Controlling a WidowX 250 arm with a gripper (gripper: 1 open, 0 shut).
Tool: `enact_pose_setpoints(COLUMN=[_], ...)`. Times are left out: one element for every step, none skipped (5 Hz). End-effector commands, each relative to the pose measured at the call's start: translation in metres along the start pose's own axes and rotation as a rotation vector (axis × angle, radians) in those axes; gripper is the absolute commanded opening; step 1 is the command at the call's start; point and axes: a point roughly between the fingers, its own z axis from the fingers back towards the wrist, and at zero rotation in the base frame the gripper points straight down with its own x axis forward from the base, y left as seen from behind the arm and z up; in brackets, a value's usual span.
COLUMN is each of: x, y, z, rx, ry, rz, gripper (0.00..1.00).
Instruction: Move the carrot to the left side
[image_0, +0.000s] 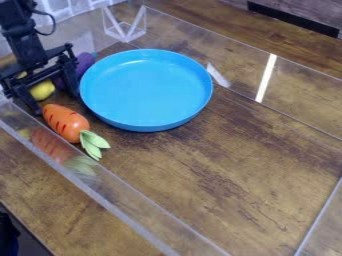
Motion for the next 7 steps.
enact_pose_setpoints(x=[0.002, 0.0007, -0.0004, -0.0019, -0.003, -0.0039, -0.0049], y=[-0.0013, -0.0026, -0.0038, -0.0052, -0.0066, -0.0081, -0.0094], z=[0.0019, 0.0009, 0.0, -0.0005, -0.001, -0.0015, -0.0018], rx=[-0.007, -0.006, -0.006, -0.007, -0.007, -0.008, -0.009], ry=[-0.017, -0.017, -0.016, -0.014, -0.013, -0.011, -0.009], rz=[0.008, 0.018, 0.029, 0.041, 0.053, 0.065, 0.079], gripper=[1.0, 1.0, 1.0, 1.0, 1.0, 1.0, 1.0])
